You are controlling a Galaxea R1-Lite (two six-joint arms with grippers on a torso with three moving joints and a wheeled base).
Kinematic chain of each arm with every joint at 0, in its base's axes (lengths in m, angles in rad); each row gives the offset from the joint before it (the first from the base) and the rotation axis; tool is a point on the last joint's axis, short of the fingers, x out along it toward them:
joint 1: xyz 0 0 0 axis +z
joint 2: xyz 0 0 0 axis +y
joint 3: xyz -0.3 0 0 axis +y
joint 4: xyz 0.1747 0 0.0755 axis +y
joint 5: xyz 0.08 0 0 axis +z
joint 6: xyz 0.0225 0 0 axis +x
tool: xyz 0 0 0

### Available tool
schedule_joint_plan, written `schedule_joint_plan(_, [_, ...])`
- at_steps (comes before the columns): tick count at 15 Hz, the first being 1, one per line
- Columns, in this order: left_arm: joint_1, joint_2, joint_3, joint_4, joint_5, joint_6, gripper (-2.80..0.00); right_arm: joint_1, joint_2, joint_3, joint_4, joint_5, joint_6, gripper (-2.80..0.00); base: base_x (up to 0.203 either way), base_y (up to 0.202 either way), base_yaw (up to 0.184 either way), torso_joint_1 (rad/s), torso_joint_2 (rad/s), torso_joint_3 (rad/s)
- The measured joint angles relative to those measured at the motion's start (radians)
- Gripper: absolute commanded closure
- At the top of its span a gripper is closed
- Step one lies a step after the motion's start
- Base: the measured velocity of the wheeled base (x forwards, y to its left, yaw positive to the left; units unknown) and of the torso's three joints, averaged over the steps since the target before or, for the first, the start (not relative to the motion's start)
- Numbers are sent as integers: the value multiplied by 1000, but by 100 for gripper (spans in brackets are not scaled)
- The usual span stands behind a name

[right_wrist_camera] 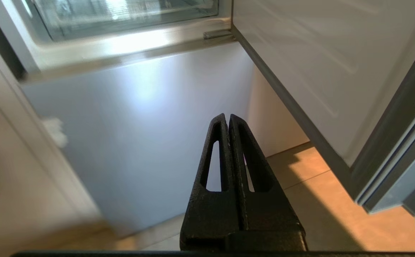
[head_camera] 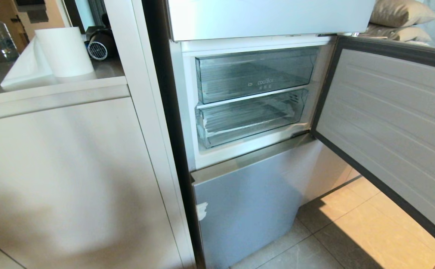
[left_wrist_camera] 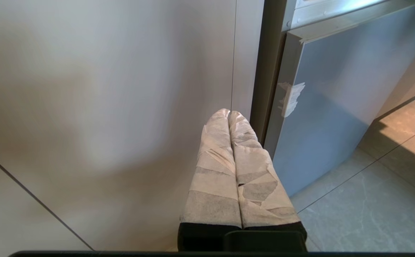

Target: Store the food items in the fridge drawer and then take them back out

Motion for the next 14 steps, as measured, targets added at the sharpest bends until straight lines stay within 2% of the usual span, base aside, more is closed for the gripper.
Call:
schedule_joint_plan(3, [0,0,0,0,0,-4,0,0,239,-143,0,7,89,0,0,0,0,0,0,0])
schedule_joint_plan(7, [0,0,0,1,0,-5,0,-13,603,-266,-146,-40,141,0,0,0,0,0,0,0])
schedule_joint_plan(9, [0,0,0,1,0,-5,0,-23,760,-297,-266,-116,148,0,0,0,0,0,0,0])
schedule_joint_plan(12, [0,0,0,1,0,-5,0,-36,939,-347,-450,-303,153,0,0,0,0,0,0,0])
schedule_joint_plan(14, [0,0,0,1,0,-5,0,-50,1002,-380,-485,-373,152,0,0,0,0,0,0,0])
